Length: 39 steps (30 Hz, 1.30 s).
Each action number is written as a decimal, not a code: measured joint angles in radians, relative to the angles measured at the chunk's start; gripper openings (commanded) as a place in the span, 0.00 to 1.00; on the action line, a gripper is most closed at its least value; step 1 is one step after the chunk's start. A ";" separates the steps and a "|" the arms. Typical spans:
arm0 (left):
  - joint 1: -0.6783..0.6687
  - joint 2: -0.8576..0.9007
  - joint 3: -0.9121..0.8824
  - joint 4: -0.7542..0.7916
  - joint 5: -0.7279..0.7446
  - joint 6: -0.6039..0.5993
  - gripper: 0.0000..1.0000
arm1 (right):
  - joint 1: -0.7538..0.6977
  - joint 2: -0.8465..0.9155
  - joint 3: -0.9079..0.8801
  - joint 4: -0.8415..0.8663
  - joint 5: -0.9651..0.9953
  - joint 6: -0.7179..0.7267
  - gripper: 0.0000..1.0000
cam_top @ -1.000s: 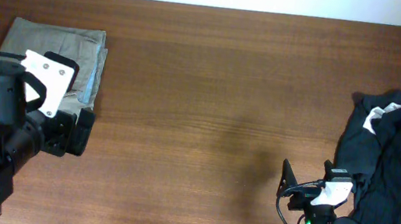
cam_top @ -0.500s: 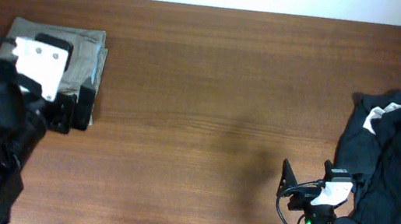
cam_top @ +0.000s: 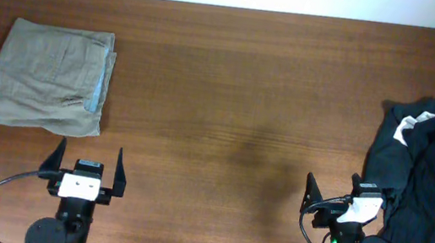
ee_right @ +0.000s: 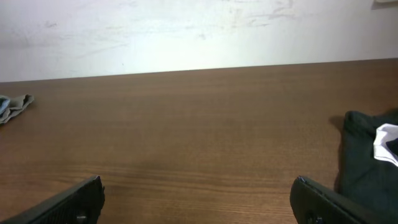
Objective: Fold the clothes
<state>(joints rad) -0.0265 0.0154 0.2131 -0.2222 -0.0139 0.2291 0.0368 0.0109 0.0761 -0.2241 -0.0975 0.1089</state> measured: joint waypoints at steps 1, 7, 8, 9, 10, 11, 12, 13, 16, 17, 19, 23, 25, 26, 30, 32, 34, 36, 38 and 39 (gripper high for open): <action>0.000 -0.003 -0.043 0.051 0.000 0.000 0.99 | 0.000 0.000 0.000 0.000 0.000 0.001 0.99; 0.000 -0.002 -0.195 0.137 0.000 -0.016 0.99 | 0.000 0.000 0.000 0.000 0.000 0.000 0.99; 0.000 -0.002 -0.195 0.137 0.000 -0.016 0.99 | 0.000 0.000 0.000 0.000 0.000 0.000 0.99; 0.000 -0.002 -0.195 0.137 0.000 -0.016 1.00 | 0.000 0.000 0.000 0.000 0.000 0.001 0.99; 0.000 -0.002 -0.195 0.137 0.000 -0.016 0.99 | 0.000 0.000 0.000 0.000 0.000 0.001 0.99; 0.000 -0.002 -0.195 0.137 0.000 -0.016 0.99 | 0.000 0.000 0.000 0.000 0.000 0.000 0.99; 0.000 -0.002 -0.195 0.137 0.000 -0.016 0.99 | 0.000 0.000 0.000 0.000 0.000 0.001 0.99; 0.000 -0.002 -0.195 0.137 0.000 -0.016 0.99 | 0.000 0.000 0.000 0.000 0.000 0.001 0.99; 0.000 -0.002 -0.195 0.137 0.000 -0.016 0.99 | 0.000 0.000 0.000 0.000 0.000 0.001 0.99; 0.000 -0.002 -0.195 0.137 0.000 -0.016 1.00 | 0.000 0.000 0.000 0.000 0.000 0.000 0.99; 0.000 -0.002 -0.195 0.137 0.000 -0.016 0.99 | 0.000 0.000 0.000 0.000 0.000 0.000 0.99; 0.000 -0.002 -0.195 0.137 0.000 -0.016 0.99 | 0.000 0.000 0.000 0.000 0.000 0.001 0.98; 0.000 -0.002 -0.195 0.137 0.000 -0.016 0.99 | 0.000 0.000 0.000 0.000 0.000 0.001 0.99; 0.000 -0.002 -0.195 0.137 0.000 -0.016 0.99 | 0.000 0.000 0.000 0.000 0.000 0.000 0.99; 0.000 -0.002 -0.195 0.137 0.000 -0.016 0.99 | 0.000 0.000 0.000 0.000 0.000 0.001 0.98; 0.000 -0.002 -0.195 0.137 0.000 -0.016 0.99 | 0.000 0.000 0.000 0.000 0.000 0.001 0.99; 0.000 -0.002 -0.195 0.137 0.000 -0.016 1.00 | 0.000 0.000 0.000 0.000 0.000 0.001 0.99; 0.000 -0.002 -0.195 0.137 0.000 -0.016 0.99 | 0.000 0.000 0.000 0.000 0.000 0.000 0.99; 0.000 -0.002 -0.195 0.137 0.000 -0.016 0.99 | 0.000 0.000 0.000 0.000 0.000 0.000 0.99; 0.000 -0.002 -0.195 0.137 0.000 -0.016 0.99 | 0.000 0.000 0.000 0.000 0.000 0.000 0.99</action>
<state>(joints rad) -0.0265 0.0135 0.0181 -0.0853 -0.0139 0.2127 0.0368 0.0109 0.0761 -0.2237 -0.0975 0.1093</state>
